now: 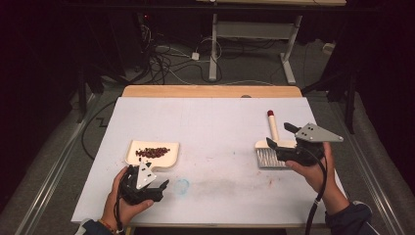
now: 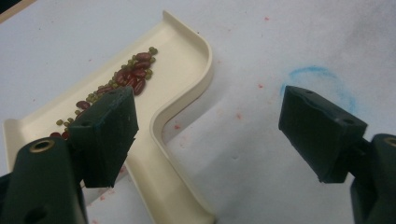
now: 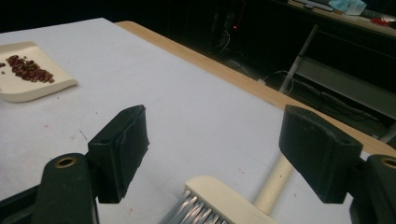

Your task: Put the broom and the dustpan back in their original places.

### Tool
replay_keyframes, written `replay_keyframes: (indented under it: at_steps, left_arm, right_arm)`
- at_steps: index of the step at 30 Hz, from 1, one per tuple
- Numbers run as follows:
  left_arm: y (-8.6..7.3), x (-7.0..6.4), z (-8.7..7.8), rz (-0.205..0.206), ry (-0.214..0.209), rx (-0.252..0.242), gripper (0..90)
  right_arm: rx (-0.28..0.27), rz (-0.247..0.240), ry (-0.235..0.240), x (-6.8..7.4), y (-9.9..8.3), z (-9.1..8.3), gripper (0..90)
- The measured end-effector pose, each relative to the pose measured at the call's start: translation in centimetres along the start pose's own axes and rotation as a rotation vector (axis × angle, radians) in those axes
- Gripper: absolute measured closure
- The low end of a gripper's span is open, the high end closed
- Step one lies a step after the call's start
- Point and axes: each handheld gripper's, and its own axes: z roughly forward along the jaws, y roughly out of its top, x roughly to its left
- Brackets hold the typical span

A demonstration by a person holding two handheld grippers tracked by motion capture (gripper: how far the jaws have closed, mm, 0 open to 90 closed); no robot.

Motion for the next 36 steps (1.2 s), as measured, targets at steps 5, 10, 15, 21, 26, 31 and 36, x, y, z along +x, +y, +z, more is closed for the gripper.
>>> replay_keyframes:
  at_steps: [5, 10, 15, 21, 26, 31, 36]
  left_arm:
    - [0.0, -0.1, 0.0, 0.001, 0.001, -0.004, 19.7]
    - [0.0, -0.1, -0.1, 0.003, 0.001, -0.004, 19.7]
    - [0.0, -0.1, -0.1, 0.004, 0.003, -0.004, 19.7]
    - [0.0, -0.1, 0.0, 0.002, 0.001, -0.004, 19.7]
    - [0.0, -0.2, 0.0, 0.011, 0.01, -0.001, 19.7]
    - [0.1, -0.1, 0.0, 0.023, 0.013, -0.011, 19.7]
    - [0.1, -0.1, 0.1, 0.024, 0.008, -0.013, 19.7]
  right_arm:
    - [0.0, -0.016, 0.013, 0.5, -0.4, -0.3, 24.7]
    - [0.003, -0.037, 0.02, 0.9, -0.8, -0.6, 24.7]
    - [0.001, -0.047, 0.019, 1.2, -1.3, -0.9, 24.6]
    - [-0.006, -0.05, 0.021, 1.4, -2.1, -1.2, 24.6]
    - [-0.006, -0.078, 0.037, 1.9, -2.8, -1.4, 24.6]
    - [-0.003, -0.099, 0.05, 2.4, -3.6, -1.5, 24.5]
    - [-0.006, -0.109, 0.045, 2.8, -4.6, -1.7, 24.6]
